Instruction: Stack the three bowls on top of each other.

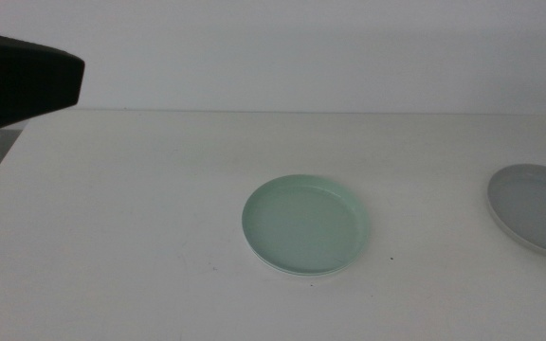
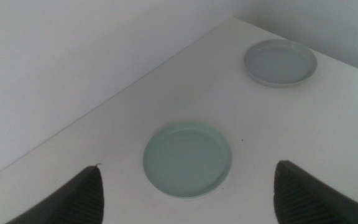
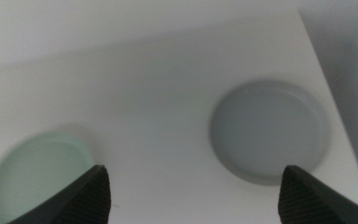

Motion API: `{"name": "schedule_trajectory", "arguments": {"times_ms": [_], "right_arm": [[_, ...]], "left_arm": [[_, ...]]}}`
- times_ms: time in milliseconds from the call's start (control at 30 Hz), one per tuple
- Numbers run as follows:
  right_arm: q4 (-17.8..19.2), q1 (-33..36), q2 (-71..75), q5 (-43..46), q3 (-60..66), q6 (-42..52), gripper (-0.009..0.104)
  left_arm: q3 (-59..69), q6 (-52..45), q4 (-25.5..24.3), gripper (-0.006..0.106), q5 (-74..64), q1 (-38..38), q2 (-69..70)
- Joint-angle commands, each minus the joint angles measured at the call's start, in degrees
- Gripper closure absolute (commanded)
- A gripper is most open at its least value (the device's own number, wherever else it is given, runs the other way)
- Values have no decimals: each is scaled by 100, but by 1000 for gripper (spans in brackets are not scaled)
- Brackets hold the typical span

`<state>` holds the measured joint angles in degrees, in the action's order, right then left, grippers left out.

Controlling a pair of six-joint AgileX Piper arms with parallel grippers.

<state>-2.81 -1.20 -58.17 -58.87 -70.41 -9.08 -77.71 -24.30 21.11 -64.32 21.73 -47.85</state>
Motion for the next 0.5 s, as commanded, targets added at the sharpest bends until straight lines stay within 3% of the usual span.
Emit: {"name": "schedule_trajectory", "arguments": {"times_ms": [0,133,233,333,467], "right_arm": [[317,2,-608,-400,-476,-38,3],[372,-291,-1360,-666,-1126,-79,3],[-18,-797,-1899,-747,-1555,447,3],[-655,-1353,-2370,-868,-1875,856,3],[-765,-1953,-2965,-966,-2046,964,3]], "left_arm": [[5,13,-9,7,77,-10,23],[5,13,-9,7,77,-10,23],[5,13,-9,7,77,-10,23],[5,13,-9,7,77,-10,23],[5,13,-9,7,77,-10,23]]}}
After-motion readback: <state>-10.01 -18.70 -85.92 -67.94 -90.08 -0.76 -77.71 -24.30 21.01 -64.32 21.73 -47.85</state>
